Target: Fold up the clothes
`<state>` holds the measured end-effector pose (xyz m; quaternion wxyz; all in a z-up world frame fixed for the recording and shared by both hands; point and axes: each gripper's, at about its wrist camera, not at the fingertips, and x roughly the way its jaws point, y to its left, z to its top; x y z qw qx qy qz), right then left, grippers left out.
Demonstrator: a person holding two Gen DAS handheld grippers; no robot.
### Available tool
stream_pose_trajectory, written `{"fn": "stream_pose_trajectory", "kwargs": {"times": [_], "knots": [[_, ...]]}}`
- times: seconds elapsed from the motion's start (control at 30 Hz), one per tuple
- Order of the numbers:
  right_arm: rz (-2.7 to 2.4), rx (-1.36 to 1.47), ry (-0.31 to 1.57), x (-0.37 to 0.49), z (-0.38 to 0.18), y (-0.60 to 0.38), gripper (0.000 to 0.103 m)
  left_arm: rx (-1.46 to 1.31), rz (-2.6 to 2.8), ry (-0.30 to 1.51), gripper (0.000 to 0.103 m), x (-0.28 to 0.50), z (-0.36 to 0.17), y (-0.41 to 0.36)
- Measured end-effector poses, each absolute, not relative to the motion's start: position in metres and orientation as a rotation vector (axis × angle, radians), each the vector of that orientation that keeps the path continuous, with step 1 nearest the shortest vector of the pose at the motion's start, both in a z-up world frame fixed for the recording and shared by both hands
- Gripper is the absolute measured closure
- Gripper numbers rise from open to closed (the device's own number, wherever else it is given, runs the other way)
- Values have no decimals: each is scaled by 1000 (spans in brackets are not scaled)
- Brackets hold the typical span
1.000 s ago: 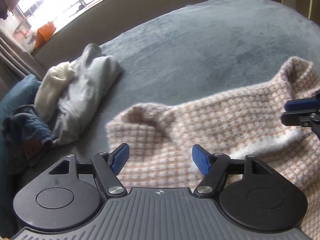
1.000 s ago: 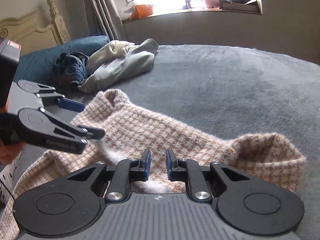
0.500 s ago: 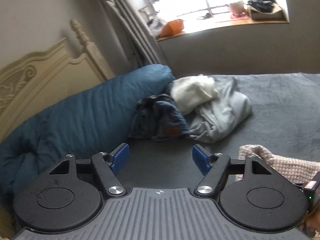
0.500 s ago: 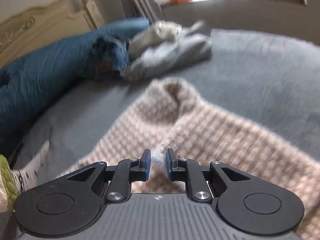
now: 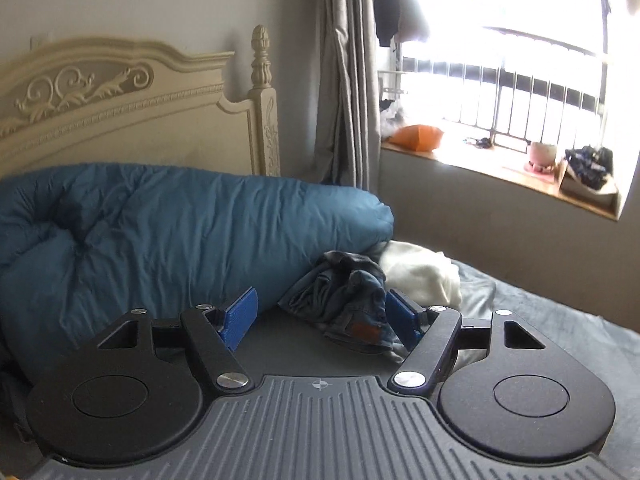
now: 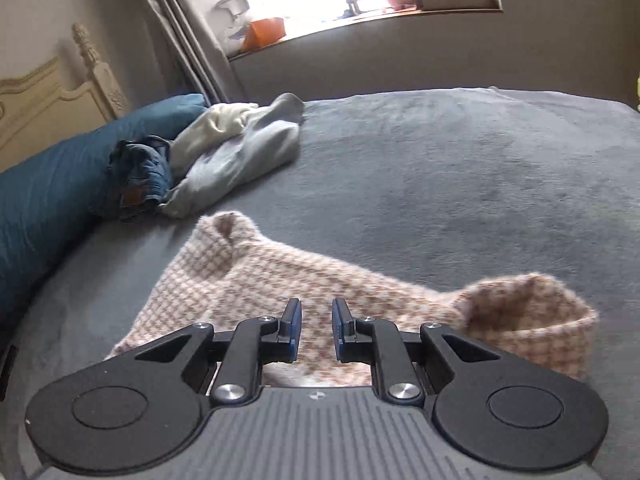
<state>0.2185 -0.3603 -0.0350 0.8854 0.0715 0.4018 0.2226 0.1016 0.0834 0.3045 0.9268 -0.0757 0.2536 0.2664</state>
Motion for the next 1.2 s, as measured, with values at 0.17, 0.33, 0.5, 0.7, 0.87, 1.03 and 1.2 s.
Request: {"fn": "stream_pose_trajectory", "kwargs": {"times": [0.17,0.33,0.5,0.7,0.87,1.03,1.2], "knots": [[426,45,918,219,-39,-340,91,-250,474,522,32,64,252,154],[316,-94,1085,228,-73,-311,91,-239,332,580,32,41,189,212],[317,-243,1107,226,-98,-294,90,-217,111,769,32,57,113,223],[380,-219,1086,225,-99,-305,91,-372,-114,957,32,75,11,198],[409,-168,998,216,-108,-313,91,-457,-274,1069,32,67,-46,169],[420,-82,943,215,-112,-322,90,-436,-382,1169,32,41,-61,146],[412,-58,900,208,-104,-324,84,-434,-475,1255,32,21,-60,133]]}}
